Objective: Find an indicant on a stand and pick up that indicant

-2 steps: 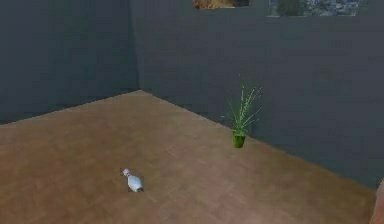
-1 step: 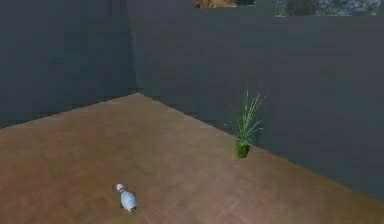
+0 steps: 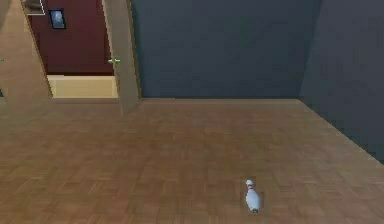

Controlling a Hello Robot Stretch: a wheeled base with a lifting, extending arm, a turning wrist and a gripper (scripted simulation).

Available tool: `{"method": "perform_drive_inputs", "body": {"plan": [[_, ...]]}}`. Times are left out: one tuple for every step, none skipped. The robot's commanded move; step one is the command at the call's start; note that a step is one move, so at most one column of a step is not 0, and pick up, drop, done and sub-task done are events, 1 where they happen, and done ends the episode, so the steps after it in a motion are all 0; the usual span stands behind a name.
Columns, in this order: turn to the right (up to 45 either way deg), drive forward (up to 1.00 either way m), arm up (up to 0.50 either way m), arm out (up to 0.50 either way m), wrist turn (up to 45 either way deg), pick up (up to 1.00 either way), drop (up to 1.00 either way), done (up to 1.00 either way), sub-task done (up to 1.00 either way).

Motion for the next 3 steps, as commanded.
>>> {"method": "perform_drive_inputs", "body": {"plan": [[-30.0,0.00,0.00,0.00,0.0,0.00,0.00,0.00,0.00],[0.0,1.00,0.00,0.00,0.0,0.00,0.00,0.00,0.00],[0.0,1.00,0.00,0.00,0.0,0.00,0.00,0.00,0.00]]}}
